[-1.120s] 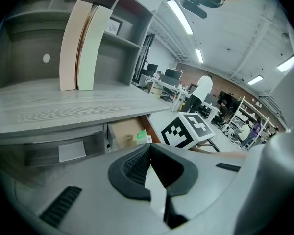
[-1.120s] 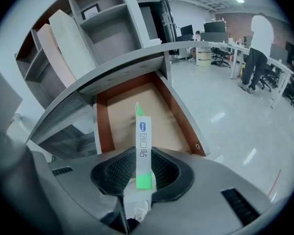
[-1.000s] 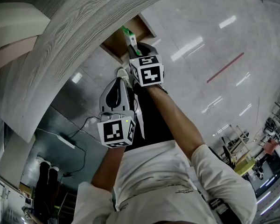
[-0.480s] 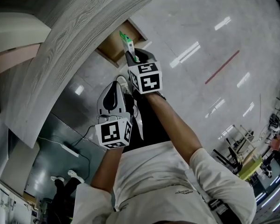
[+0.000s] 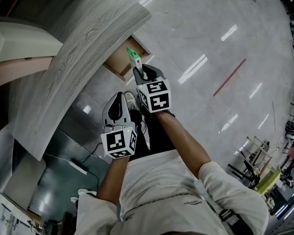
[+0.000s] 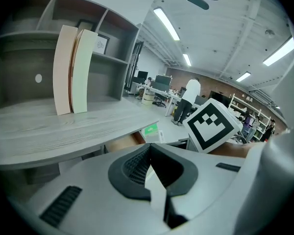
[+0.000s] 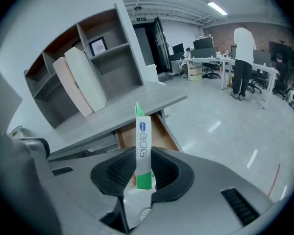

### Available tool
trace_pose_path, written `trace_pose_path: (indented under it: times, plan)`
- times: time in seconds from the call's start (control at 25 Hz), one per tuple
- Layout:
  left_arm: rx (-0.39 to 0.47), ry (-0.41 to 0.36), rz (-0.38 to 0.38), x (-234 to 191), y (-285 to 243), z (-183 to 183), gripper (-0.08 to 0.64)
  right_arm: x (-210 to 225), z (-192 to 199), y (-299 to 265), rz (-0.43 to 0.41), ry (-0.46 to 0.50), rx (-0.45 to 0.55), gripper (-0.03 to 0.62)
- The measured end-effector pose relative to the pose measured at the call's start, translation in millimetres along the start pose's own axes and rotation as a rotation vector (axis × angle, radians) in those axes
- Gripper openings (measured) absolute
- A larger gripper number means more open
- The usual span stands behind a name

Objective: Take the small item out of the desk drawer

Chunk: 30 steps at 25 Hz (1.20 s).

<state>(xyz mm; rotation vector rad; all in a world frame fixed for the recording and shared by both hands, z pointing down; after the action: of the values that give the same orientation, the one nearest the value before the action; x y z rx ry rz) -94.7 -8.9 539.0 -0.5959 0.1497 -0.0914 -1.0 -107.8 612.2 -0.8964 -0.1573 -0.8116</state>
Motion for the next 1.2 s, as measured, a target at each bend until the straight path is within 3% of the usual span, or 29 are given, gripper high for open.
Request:
trace_pose_path:
  times: [0.4,1.2]
  plan:
    - [0.026,-0.032,0.016,1.8,22.3,-30.8,0.015,-33.8,-23.5,44.6,-0.025,0.05,0.04,0.12]
    - [0.135,-0.07,0.03,9.3,67.5,-114.1,0.015,-101.3,-107.2,133.0,-0.067,0.152,0.194,0.12]
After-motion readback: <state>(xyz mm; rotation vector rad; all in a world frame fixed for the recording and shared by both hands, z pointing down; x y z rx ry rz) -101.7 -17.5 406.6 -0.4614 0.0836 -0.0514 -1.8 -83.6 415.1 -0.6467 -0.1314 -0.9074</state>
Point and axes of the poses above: the fingertips, and each gripper's own axes: y backward along the fingers, x to its right, z out of its underside, the point moved 4 cm from there along y, backward along the fingers, and after that the axes turned 15 degrees about -z, right-handed, at the moved point
